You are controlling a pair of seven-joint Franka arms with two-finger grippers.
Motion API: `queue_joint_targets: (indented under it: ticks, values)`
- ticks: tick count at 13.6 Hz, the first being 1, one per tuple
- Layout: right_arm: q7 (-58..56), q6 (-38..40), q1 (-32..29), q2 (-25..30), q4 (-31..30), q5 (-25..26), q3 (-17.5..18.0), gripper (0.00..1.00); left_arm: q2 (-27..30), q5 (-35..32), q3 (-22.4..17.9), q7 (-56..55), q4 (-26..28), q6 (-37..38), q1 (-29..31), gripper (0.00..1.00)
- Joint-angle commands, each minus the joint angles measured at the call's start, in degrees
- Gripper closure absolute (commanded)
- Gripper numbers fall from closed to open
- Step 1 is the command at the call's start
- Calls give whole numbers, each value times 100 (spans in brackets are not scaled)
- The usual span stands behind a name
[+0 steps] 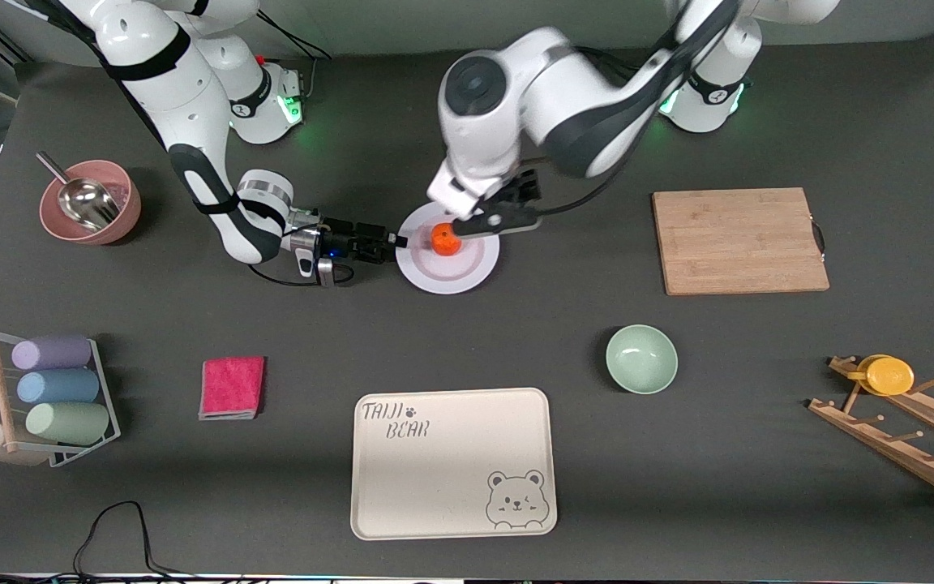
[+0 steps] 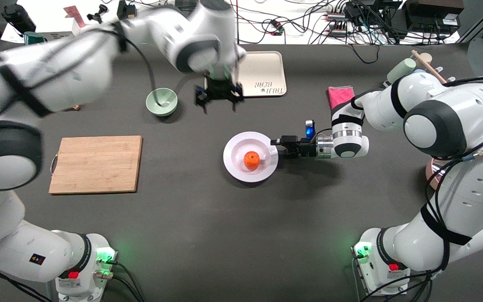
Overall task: Place orange and plate with both arms
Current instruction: 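Open the left gripper and withdraw it to the cutting board side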
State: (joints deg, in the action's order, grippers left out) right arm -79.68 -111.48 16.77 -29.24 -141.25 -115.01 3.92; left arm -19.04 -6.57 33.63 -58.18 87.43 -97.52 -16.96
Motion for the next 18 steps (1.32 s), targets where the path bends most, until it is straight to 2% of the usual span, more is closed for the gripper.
queue_joint_targets:
  ticks: [1,3,8,11,12,14,16,18]
  values:
    - [-521,13,256,-424,80,-486,4,12,926,419,3,937,240,661,963,0]
    - [-531,13,370,-513,176,-575,-5,21,1217,428,-23,1657,240,1093,1665,0]
    - [-794,21,371,-601,212,-690,4,57,1500,437,-41,3828,214,1463,3512,0]
    - [-874,21,371,-610,212,-743,4,92,1500,420,-50,4761,82,1455,4356,0]
    - [-874,21,371,-610,212,-743,-5,100,1500,420,-102,4981,21,1411,4498,0]
    - [-874,21,371,-618,212,-743,4,100,1500,411,-670,5456,29,1288,4290,0]
    - [-857,100,353,-654,203,-777,4,100,1517,411,-1696,5642,81,1096,3423,0]
    - [-839,223,353,-724,203,-892,4,100,1544,411,-2516,5651,151,989,2596,0]
